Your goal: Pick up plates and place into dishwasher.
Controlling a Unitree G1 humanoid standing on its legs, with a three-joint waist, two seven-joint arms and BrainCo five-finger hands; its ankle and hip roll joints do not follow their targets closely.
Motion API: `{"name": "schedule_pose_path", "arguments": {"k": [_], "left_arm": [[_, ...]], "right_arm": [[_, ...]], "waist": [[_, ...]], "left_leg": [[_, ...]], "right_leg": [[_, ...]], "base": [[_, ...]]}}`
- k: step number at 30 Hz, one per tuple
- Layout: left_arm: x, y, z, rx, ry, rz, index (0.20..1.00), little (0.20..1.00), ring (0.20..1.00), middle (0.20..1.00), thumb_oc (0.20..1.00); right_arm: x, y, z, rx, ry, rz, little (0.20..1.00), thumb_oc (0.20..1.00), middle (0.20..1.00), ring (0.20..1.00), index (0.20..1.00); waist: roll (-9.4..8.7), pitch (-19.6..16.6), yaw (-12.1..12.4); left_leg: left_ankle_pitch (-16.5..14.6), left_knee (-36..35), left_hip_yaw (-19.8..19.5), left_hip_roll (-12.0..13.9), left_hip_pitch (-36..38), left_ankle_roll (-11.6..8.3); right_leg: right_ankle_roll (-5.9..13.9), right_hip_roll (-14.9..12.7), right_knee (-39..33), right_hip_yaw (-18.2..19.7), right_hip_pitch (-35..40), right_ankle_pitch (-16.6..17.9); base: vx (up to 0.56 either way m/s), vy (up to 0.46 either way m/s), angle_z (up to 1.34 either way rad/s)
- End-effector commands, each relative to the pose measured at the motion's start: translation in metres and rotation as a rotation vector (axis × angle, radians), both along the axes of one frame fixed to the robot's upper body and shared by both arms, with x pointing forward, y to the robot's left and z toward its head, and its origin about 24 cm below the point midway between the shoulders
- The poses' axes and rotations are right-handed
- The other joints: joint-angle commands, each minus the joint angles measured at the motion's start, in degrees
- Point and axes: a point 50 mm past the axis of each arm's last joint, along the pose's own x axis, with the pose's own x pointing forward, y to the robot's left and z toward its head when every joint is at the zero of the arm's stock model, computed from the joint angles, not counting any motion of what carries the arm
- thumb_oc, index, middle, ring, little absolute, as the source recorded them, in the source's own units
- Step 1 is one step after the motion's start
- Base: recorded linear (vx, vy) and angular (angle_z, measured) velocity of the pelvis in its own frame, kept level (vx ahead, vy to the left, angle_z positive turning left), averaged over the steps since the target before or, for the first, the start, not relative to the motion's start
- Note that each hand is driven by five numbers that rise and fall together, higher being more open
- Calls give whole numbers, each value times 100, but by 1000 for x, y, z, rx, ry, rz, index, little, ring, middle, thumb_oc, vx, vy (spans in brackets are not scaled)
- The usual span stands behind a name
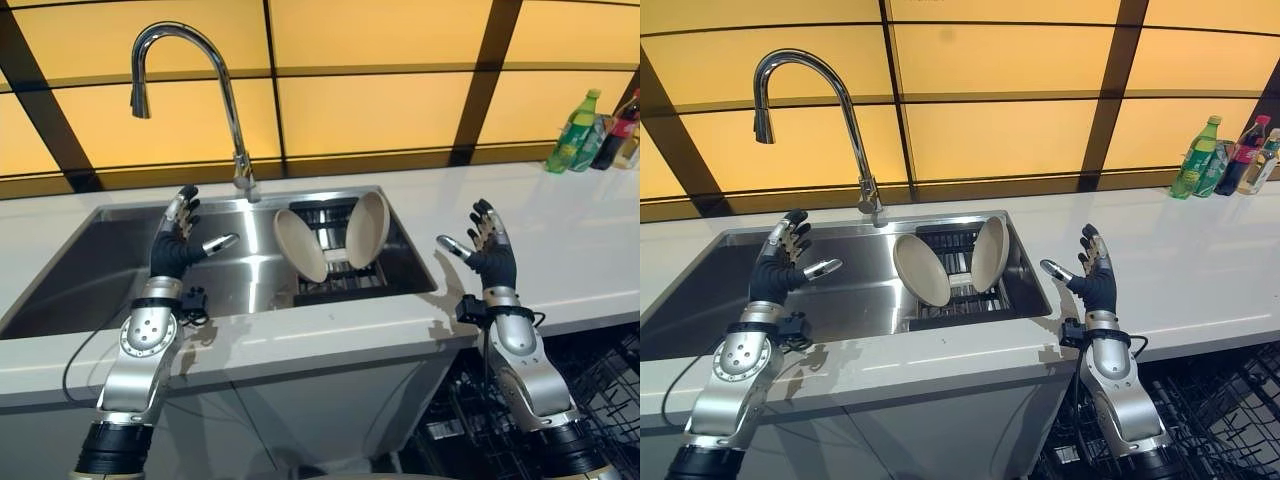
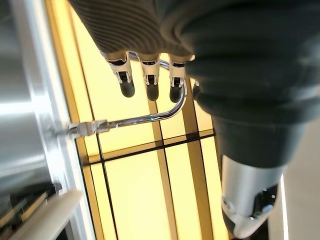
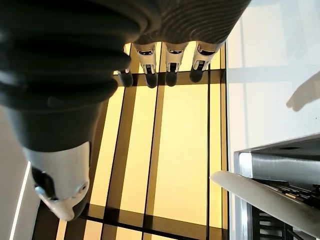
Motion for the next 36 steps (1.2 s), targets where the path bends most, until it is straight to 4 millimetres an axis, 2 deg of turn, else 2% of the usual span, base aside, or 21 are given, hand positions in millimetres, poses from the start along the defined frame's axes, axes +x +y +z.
{"name": "schedule_pose_path", "arguments": {"k": [1, 6, 10, 14, 24, 31, 36], "left_arm": [[14, 15, 33, 169, -120, 65, 1000, 1000, 1000, 1000, 1000], [14, 28, 31, 329, -113, 149, 1000, 1000, 1000, 1000, 1000], [17, 37, 32, 505, -143, 221, 1000, 1000, 1000, 1000, 1000], [20, 41, 43, 711, -183, 258, 1000, 1000, 1000, 1000, 1000], [20, 45, 56, 1117, -252, 252, 1000, 1000, 1000, 1000, 1000], [24, 38, 71, 1283, -336, 208, 1000, 1000, 1000, 1000, 1000], [25, 29, 67, 1388, -364, 151, 1000, 1000, 1000, 1000, 1000]], "right_arm": [[8, -2, 34, -12, -133, 39, 1000, 1000, 1000, 1000, 1000], [9, -9, 41, -30, -140, 33, 1000, 1000, 1000, 1000, 1000], [14, -7, 37, -40, -134, 47, 1000, 1000, 1000, 1000, 1000], [10, -15, 39, -50, -127, 48, 1000, 1000, 1000, 1000, 1000], [4, -22, 24, -53, -70, 53, 1000, 1000, 1000, 1000, 1000], [5, -22, 23, -59, -61, 69, 1000, 1000, 1000, 1000, 1000], [4, -24, 22, -72, -48, 64, 1000, 1000, 1000, 1000, 1000]], "waist": [[-117, -194, -17], [-209, 20, 84], [-130, 94, 20], [-59, -17, -154], [85, -5, -409], [141, 71, -514], [191, 174, -580]], "left_leg": [[44, 9, 29, -251, -258, 212], [3, 1122, -272, -460, -748, 118], [-52, 778, -271, -516, -640, 255], [-1, 362, -158, -512, -445, 267], [-156, 115, 90, -631, -116, 395], [-239, 95, 196, -679, -47, 479], [-283, 176, 239, -703, -75, 510]], "right_leg": [[-302, 348, 65, -339, 95, -412], [-408, 351, 112, -235, 77, -309], [-402, 329, 149, -92, 44, -264], [-324, 264, 135, -20, 21, -300], [-126, 59, 183, 137, -25, -259], [-29, -36, 281, 227, -117, -235], [18, -90, 372, 307, -217, -206]], "base": [[-10, -80, -1], [-16, -41, -3], [47, 141, -12], [94, 167, -12], [107, 115, -4], [58, 56, -6], [59, 48, -5]]}}
